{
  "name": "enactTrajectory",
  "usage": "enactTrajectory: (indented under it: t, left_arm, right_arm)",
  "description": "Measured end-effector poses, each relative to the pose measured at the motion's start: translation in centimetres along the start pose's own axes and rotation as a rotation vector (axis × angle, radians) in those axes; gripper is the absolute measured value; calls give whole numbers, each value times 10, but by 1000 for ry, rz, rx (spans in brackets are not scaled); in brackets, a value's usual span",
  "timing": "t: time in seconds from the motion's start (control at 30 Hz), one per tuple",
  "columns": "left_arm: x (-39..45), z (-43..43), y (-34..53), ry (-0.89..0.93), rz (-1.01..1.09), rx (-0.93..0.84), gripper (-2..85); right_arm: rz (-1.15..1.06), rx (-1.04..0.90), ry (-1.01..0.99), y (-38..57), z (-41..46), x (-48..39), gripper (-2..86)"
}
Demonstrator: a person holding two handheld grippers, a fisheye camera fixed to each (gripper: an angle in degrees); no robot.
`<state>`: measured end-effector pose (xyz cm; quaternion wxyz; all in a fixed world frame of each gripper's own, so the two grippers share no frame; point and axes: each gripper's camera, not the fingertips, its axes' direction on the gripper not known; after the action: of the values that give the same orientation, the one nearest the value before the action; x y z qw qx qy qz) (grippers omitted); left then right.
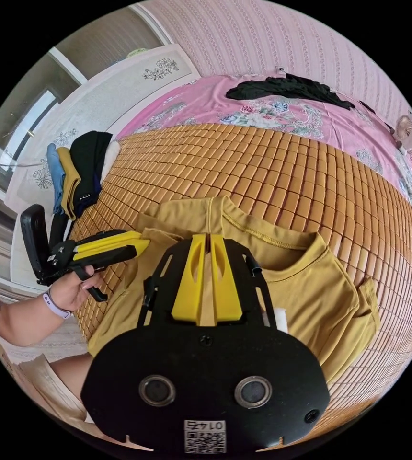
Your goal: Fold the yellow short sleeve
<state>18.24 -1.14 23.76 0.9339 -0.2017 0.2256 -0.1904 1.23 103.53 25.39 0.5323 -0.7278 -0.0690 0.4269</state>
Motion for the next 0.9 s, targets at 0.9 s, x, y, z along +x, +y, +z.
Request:
enactTrajectory:
  t: [0.9]
  left_arm:
    - [-97, -73, 170, -323, -493, 9, 42]
  right_arm:
    - [-497, -284, -172, -40, 142, -252, 41]
